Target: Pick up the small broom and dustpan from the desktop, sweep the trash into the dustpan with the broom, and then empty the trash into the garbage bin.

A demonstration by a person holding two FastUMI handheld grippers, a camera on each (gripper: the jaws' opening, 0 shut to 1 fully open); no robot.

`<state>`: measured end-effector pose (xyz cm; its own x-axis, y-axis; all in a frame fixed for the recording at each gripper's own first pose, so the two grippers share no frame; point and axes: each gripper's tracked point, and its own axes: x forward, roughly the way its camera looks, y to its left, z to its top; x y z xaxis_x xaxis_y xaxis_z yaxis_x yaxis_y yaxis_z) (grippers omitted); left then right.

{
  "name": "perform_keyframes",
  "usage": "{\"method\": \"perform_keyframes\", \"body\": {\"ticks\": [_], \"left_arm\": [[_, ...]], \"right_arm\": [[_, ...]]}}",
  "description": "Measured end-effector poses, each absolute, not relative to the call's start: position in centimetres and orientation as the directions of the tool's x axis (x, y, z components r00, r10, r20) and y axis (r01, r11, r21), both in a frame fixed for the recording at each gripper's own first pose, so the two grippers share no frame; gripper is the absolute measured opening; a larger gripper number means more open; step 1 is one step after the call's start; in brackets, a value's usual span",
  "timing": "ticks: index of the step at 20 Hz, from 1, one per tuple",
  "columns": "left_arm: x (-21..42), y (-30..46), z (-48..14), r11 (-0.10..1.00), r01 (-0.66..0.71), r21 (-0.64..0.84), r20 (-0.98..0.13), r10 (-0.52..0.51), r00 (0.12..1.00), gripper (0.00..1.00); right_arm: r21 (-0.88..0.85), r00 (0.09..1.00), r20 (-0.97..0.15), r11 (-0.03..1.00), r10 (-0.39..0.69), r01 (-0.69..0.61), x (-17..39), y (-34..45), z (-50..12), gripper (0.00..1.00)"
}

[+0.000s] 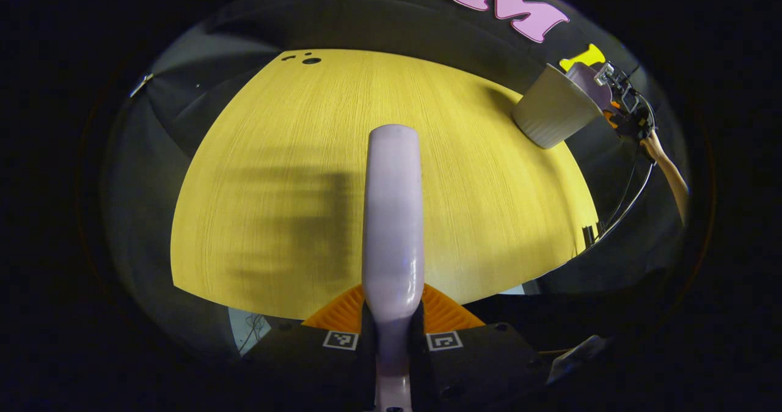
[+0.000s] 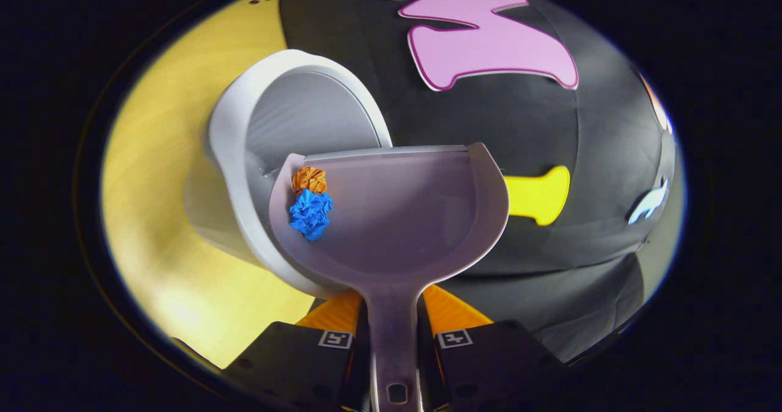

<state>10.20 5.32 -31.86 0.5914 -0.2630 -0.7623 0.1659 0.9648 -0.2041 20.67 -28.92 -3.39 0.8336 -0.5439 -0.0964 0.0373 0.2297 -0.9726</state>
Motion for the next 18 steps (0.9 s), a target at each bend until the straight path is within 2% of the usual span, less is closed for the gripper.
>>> {"method": "perform_keyframes", "body": {"ticks": [1, 2, 3, 8, 9, 10, 13, 14, 15, 16, 18], "left_arm": [[10.3, 5.3, -31.8, 0.965, 0.174, -0.198, -0.764, -0.263, 0.589, 0.26], [10.4, 5.2, -31.7, 0.964, 0.178, -0.196, -0.765, -0.264, 0.588, 0.27], [10.5, 5.2, -31.5, 0.964, 0.179, -0.199, -0.763, -0.267, 0.589, 0.26], [10.9, 4.9, -31.0, 0.966, 0.190, -0.174, -0.761, -0.254, 0.597, 0.26], [10.9, 4.5, -30.8, 0.965, 0.196, -0.176, -0.758, -0.260, 0.598, 0.25], [10.8, 4.3, -30.6, 0.963, 0.203, -0.175, -0.754, -0.264, 0.601, 0.26], [11.2, 3.7, -30.0, 0.963, 0.218, -0.161, -0.746, -0.263, 0.611, 0.26], [11.3, 3.5, -29.8, 0.962, 0.221, -0.158, -0.744, -0.263, 0.614, 0.26], [11.2, 3.4, -29.7, 0.962, 0.222, -0.155, -0.741, -0.262, 0.618, 0.26], [11.3, 3.4, -29.3, 0.963, 0.222, -0.153, -0.737, -0.260, 0.624, 0.24], [11.6, 3.0, -28.2, 0.962, 0.222, -0.161, -0.718, -0.268, 0.642, 0.27]], "right_arm": [[-0.981, 0.839, -0.083, 0.192, -0.539, 0.026, 20.5, -29.0, -3.2, 0.35], [-0.988, 0.844, -0.072, 0.157, -0.532, 0.015, 20.4, -29.2, -3.2, 0.31], [-0.993, 0.849, -0.062, 0.121, -0.525, 0.003, 20.3, -29.3, -3.1, 0.35], [-0.997, 0.877, -0.021, -0.053, -0.481, -0.053, 20.3, -28.7, -3.0, 0.35], [-0.994, 0.883, -0.017, -0.085, -0.470, -0.064, 20.4, -28.4, -3.0, 0.31], [-0.992, 0.887, -0.017, -0.105, -0.461, -0.074, 20.3, -28.3, -3.0, 0.35], [-0.996, 0.876, -0.051, -0.044, -0.479, -0.081, 20.0, -28.6, -3.1, 0.35], [-0.997, 0.868, -0.068, 0.001, -0.491, -0.077, 20.0, -28.9, -3.2, 0.39], [-0.996, 0.860, -0.088, 0.053, -0.502, -0.071, 20.1, -29.1, -3.3, 0.31], [-0.992, 0.852, -0.112, 0.108, -0.512, -0.066, 19.9, -29.2, -3.4, 0.35], [-0.971, 0.841, -0.165, 0.235, -0.515, -0.046, 20.0, -29.4, -3.7, 0.35]]}}
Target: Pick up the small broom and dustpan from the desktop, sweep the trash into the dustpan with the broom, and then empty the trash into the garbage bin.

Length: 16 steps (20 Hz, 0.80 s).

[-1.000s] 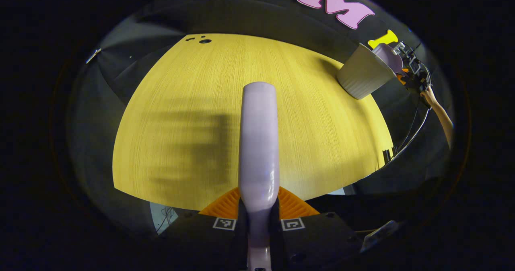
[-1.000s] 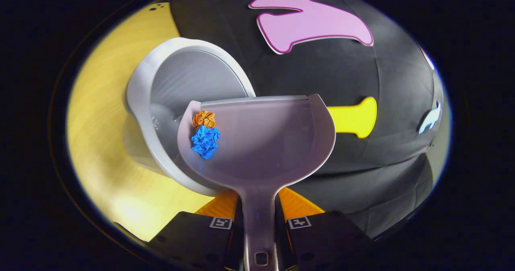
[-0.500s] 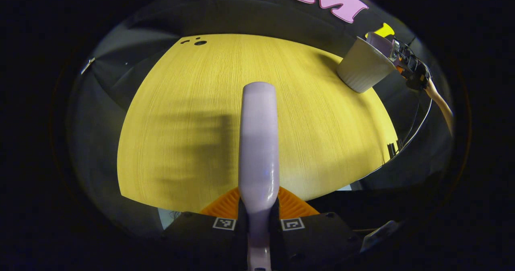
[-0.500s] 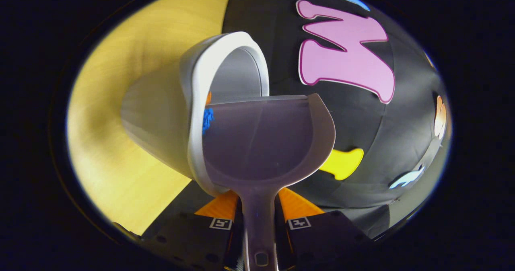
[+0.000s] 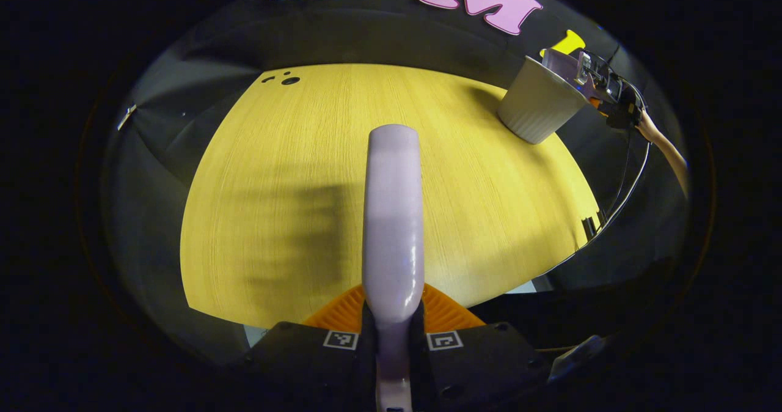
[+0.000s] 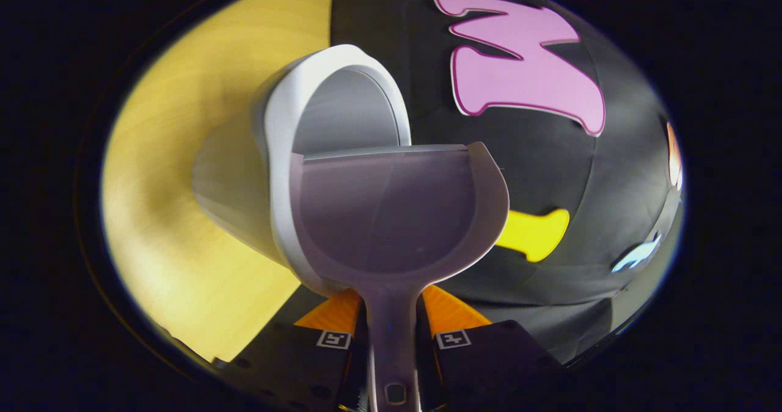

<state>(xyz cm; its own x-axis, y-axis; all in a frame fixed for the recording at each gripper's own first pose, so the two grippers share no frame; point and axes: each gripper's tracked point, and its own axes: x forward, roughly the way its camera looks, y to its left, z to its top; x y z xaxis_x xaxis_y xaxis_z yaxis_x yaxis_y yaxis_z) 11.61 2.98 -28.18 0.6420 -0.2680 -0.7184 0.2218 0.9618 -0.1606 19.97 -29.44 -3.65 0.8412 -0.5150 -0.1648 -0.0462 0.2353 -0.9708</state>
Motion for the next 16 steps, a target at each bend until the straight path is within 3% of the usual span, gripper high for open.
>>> {"method": "perform_keyframes", "body": {"ticks": [6, 9, 11, 12, 13, 16], "left_arm": [[12.7, 2.2, -24.9, 0.963, 0.193, -0.185, -0.653, -0.268, 0.709, 0.26], [12.6, 2.6, -24.2, 0.969, 0.187, -0.161, -0.636, -0.247, 0.731, 0.25], [12.5, 2.2, -23.7, 0.970, 0.187, -0.155, -0.622, -0.242, 0.745, 0.25], [12.4, 2.1, -23.4, 0.970, 0.185, -0.160, -0.615, -0.245, 0.750, 0.25], [12.6, 2.1, -22.9, 0.970, 0.180, -0.164, -0.604, -0.243, 0.759, 0.27], [13.3, 1.5, -22.1, 0.971, 0.169, -0.168, -0.574, -0.236, 0.784, 0.26]], "right_arm": [[-0.788, 0.800, -0.294, 0.606, -0.524, 0.107, 19.7, -31.0, -4.6, 0.32], [-0.632, 0.789, -0.359, 0.752, -0.499, 0.188, 19.6, -29.9, -4.5, 0.36], [-0.512, 0.793, -0.395, 0.828, -0.464, 0.230, 19.5, -29.6, -4.6, 0.32], [-0.444, 0.794, -0.415, 0.861, -0.444, 0.249, 19.5, -29.6, -5.0, 0.39], [-0.369, 0.798, -0.430, 0.889, -0.422, 0.272, 19.5, -29.4, -5.1, 0.36], [-0.215, 0.841, -0.398, 0.928, -0.367, 0.304, 20.0, -28.8, -3.7, 0.36]]}}
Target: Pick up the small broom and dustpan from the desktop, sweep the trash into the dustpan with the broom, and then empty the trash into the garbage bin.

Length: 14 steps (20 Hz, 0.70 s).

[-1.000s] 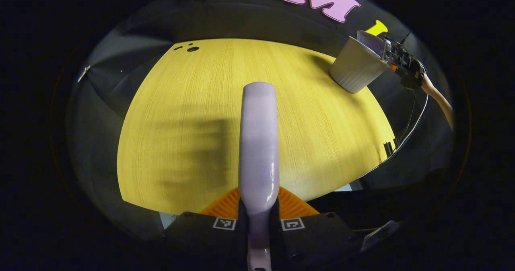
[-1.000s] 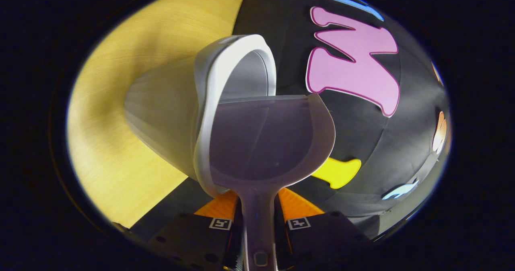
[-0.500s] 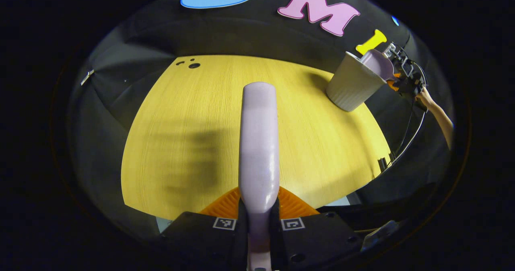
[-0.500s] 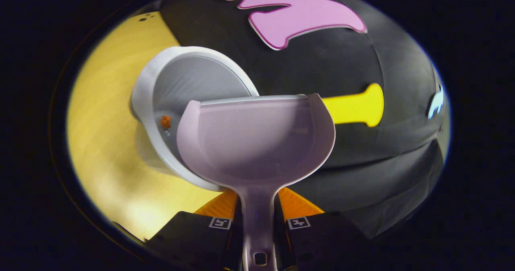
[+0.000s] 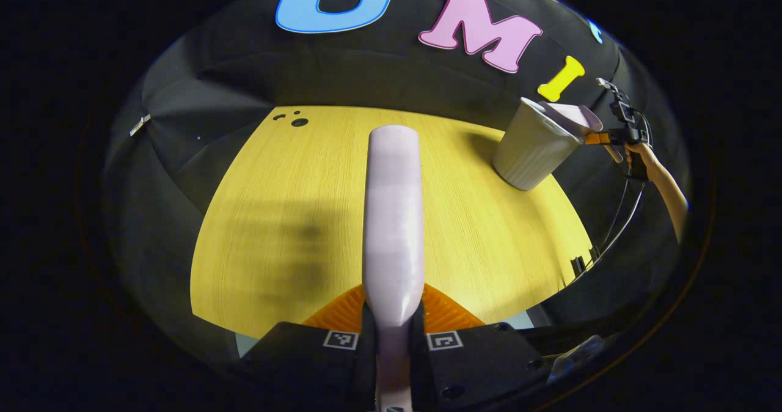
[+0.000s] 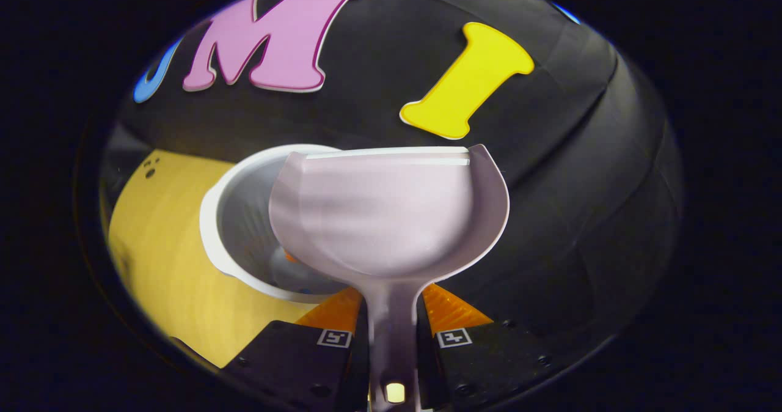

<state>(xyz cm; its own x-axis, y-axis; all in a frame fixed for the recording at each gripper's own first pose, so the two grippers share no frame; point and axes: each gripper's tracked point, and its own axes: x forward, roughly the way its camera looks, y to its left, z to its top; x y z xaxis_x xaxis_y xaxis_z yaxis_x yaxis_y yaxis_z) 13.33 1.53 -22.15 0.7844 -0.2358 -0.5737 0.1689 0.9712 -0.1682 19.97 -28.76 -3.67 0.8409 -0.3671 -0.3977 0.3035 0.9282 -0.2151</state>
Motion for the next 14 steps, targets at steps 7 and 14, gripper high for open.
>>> {"method": "perform_keyframes", "body": {"ticks": [7, 14], "left_arm": [[15.0, 2.2, -22.8, 0.974, 0.158, -0.165, -0.568, -0.225, 0.792, 0.26], [16.8, 3.3, -24.1, 0.977, 0.137, -0.163, -0.561, -0.206, 0.802, 0.26]], "right_arm": [[-0.061, 0.943, -0.273, 0.981, -0.192, 0.183, 15.9, -20.3, 3.6, 0.35], [0.058, 0.941, -0.332, 0.997, 0.066, -0.049, 10.3, -5.0, -0.9, 0.35]]}}
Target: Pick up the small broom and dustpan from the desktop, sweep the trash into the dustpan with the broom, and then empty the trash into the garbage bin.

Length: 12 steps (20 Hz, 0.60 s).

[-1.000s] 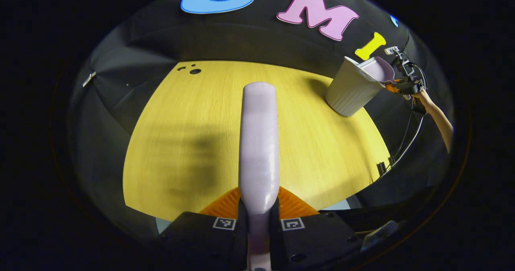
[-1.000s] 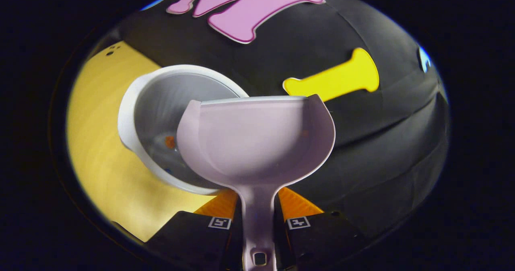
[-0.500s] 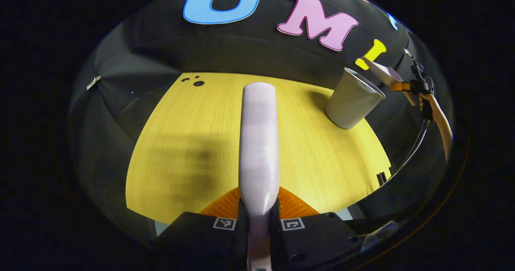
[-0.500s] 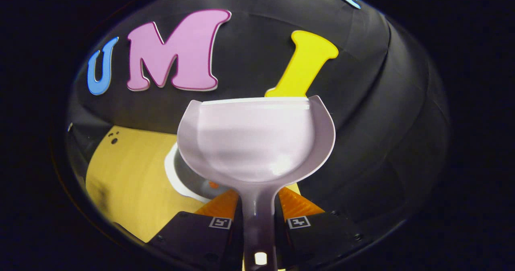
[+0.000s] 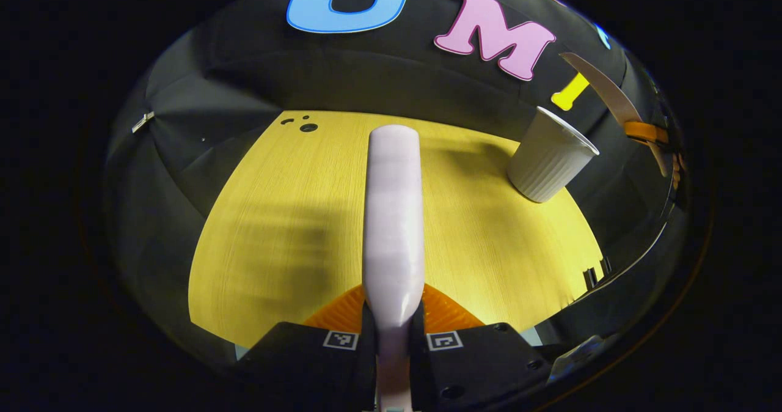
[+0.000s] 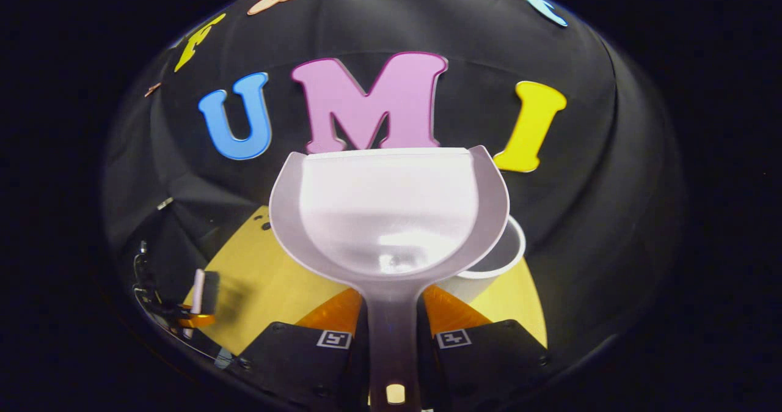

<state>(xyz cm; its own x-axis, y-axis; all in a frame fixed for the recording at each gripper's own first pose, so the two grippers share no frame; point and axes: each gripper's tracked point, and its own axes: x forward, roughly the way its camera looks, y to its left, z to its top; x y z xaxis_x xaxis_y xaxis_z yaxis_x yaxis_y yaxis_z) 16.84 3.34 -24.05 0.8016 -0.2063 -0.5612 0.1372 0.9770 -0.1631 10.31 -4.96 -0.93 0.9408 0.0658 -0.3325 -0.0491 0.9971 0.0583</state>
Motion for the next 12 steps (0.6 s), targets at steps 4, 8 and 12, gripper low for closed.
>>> {"method": "perform_keyframes", "body": {"ticks": [4, 8, 12], "left_arm": [[17.7, 4.5, -25.4, 0.981, 0.115, -0.158, -0.577, -0.187, 0.795, 0.27], [18.3, 5.1, -27.5, 0.985, 0.093, -0.143, -0.618, -0.162, 0.769, 0.27], [19.1, 5.0, -30.5, 0.991, 0.080, -0.108, -0.690, -0.133, 0.712, 0.26]], "right_arm": [[0.074, 0.891, -0.429, 0.989, 0.149, -0.130, 9.1, 1.1, -6.9, 0.39], [0.107, 0.812, -0.557, 0.984, 0.176, -0.140, 8.0, 5.1, -15.6, 0.35], [0.085, 0.714, -0.682, 0.987, 0.156, -0.135, 8.0, 6.4, -24.7, 0.35]]}}
